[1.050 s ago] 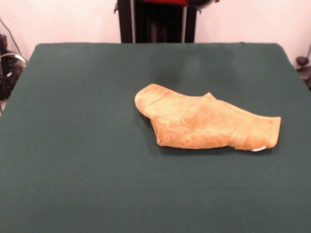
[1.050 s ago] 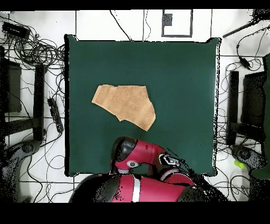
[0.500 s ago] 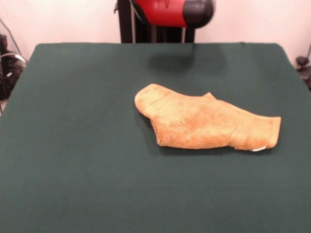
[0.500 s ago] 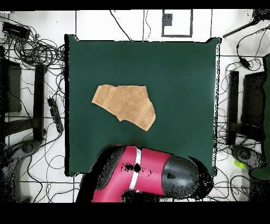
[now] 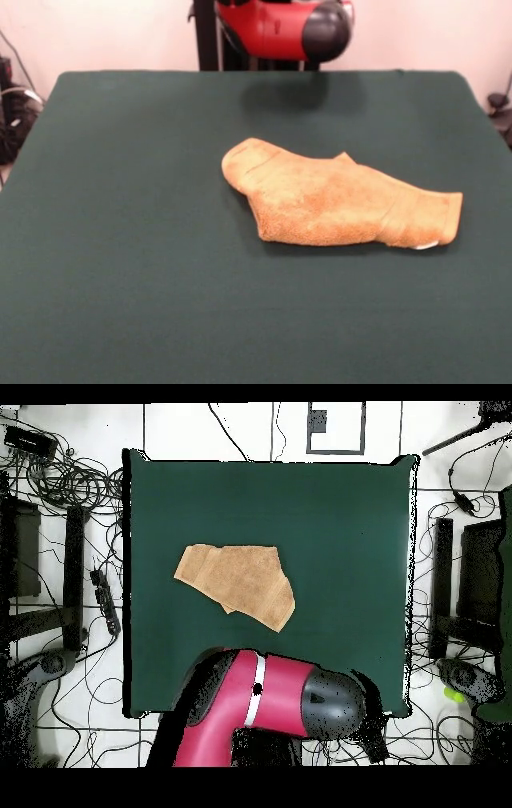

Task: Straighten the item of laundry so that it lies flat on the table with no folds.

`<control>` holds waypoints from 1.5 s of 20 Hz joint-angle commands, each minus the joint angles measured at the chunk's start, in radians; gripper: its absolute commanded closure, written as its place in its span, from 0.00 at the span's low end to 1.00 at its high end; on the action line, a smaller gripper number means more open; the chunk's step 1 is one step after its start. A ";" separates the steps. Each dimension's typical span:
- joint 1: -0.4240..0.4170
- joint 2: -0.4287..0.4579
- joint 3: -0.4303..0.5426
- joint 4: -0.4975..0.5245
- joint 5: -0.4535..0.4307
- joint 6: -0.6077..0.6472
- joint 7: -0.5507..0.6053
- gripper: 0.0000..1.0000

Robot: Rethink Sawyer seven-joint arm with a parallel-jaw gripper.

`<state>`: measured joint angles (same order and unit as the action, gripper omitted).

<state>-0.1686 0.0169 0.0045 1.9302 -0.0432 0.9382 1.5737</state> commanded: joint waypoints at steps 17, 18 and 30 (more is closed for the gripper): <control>0.045 0.047 0.067 -0.441 0.165 0.242 0.244 0.00; 0.045 0.039 0.067 -0.431 0.169 0.220 0.244 0.00; 0.054 -0.001 0.064 -0.363 0.191 0.096 0.245 0.00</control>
<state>-0.1503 0.0307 0.0043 1.6818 0.0435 1.1556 1.5737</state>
